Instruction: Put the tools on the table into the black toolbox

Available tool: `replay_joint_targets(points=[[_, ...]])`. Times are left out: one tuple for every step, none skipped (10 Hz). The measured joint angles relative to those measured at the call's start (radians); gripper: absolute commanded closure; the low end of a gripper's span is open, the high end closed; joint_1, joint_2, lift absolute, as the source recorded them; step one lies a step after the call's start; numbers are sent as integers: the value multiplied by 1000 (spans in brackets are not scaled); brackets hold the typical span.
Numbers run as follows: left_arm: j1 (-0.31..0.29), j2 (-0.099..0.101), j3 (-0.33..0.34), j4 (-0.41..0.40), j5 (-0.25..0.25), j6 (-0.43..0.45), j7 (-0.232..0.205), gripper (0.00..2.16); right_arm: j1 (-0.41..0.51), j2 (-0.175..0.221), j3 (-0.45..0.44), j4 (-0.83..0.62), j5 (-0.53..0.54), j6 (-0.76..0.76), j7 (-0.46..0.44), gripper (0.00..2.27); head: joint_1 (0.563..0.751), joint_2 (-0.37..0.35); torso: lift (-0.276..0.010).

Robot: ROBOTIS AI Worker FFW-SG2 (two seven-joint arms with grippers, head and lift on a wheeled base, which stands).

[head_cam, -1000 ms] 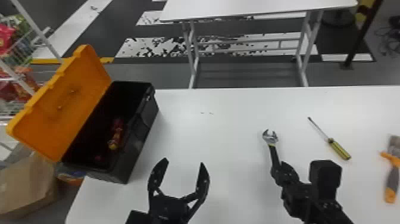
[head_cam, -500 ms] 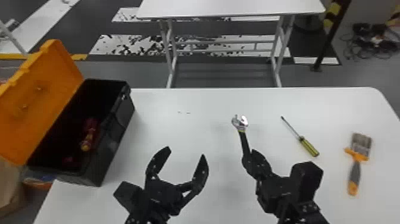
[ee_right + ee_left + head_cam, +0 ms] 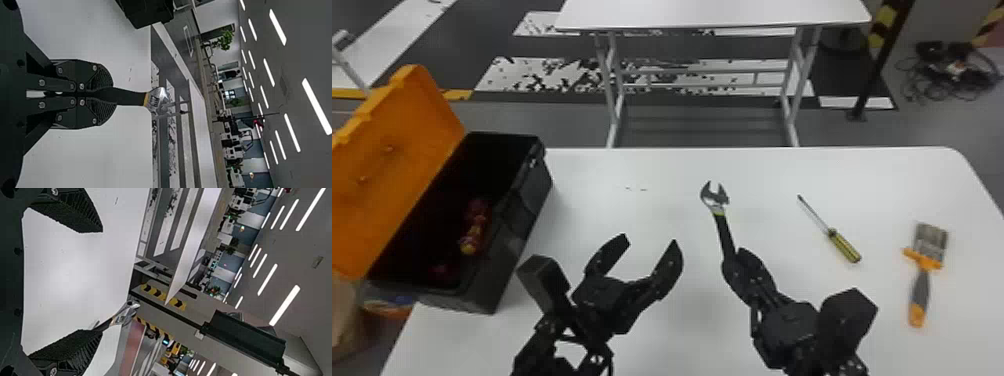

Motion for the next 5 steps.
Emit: replay_joint_targets(points=[[-26, 0, 12, -15, 45, 89, -8, 73, 10, 0, 10, 0, 9, -28, 7, 2246, 695, 88, -75], [-56, 1, 24, -25, 96, 193, -11, 73, 19, 0, 18, 0, 16, -54, 14, 2246, 695, 90, -75], [-79, 1, 38, -29, 140, 278, -23, 73, 25, 0, 23, 0, 22, -71, 22, 2246, 695, 85, -75], [-96, 0, 51, -30, 185, 339, -32, 73, 27, 0, 27, 0, 27, -78, 25, 2246, 695, 82, -75], [-110, -2, 62, -30, 228, 387, -38, 73, 28, 0, 31, 0, 30, -79, 25, 2246, 695, 78, -75]])
